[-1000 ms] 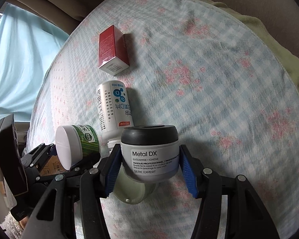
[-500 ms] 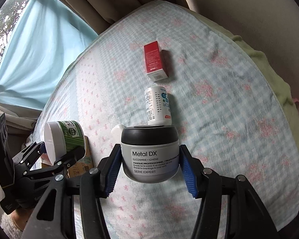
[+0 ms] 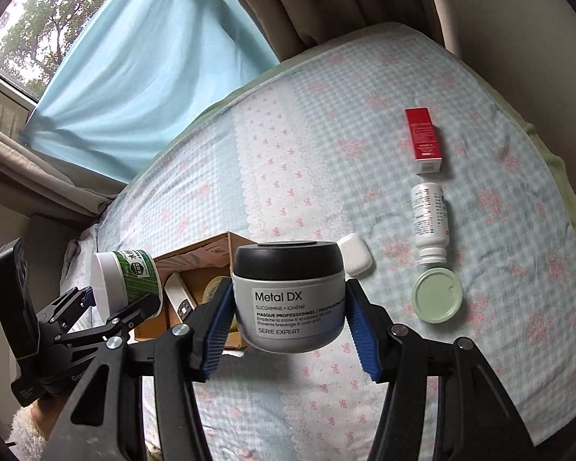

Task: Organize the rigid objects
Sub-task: 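Carry both jars into the box and open both grippers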

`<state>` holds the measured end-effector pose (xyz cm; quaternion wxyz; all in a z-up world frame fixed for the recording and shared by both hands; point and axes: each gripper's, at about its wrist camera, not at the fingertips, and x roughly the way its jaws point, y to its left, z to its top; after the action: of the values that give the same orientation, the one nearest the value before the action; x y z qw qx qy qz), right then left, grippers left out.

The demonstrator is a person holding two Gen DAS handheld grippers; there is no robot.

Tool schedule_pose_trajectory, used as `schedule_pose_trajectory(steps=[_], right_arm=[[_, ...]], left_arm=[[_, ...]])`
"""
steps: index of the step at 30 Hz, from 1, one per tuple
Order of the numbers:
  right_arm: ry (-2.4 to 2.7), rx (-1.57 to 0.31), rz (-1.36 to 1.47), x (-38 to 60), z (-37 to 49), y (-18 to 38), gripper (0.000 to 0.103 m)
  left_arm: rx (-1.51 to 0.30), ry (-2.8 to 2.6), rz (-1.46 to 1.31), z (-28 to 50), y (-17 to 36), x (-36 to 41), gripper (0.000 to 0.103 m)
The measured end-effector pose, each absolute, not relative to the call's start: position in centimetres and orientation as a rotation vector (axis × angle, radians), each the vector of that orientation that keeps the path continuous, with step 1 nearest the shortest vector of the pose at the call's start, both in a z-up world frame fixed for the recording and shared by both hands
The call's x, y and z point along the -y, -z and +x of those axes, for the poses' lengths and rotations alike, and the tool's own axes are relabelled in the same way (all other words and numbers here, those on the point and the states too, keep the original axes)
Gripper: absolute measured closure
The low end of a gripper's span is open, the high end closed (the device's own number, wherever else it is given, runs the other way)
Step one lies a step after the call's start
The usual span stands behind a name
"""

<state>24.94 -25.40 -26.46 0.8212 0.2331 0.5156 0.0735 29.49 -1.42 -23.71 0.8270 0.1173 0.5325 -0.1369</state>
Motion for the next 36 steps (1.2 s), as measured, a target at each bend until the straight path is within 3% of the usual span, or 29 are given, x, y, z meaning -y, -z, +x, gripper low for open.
schedule_pose_trajectory(steps=[9, 18, 28, 36], right_arm=[[-0.278, -1.126, 0.412, 14.9, 27.8, 25.0, 0.051], [-0.338, -1.212, 0.317, 6.5, 31.2, 30.0, 0.051], [-0.288, -1.327, 0.186, 3.3, 32.6, 37.8, 0.051], [-0.293, -1.358, 0.047, 2.3, 32.4, 41.0, 0.051]], left_arm=[[-1.149, 0.196, 0.206, 30.9, 24.7, -9.6, 0.035], [-1.208, 0.172, 0.197, 32.4, 29.0, -16.6, 0.035], [-1.306, 0.192, 0.205, 33.8, 37.1, -18.5, 0.035], [-1.354, 0.203, 0.311, 33.8, 40.3, -17.7, 0.035]])
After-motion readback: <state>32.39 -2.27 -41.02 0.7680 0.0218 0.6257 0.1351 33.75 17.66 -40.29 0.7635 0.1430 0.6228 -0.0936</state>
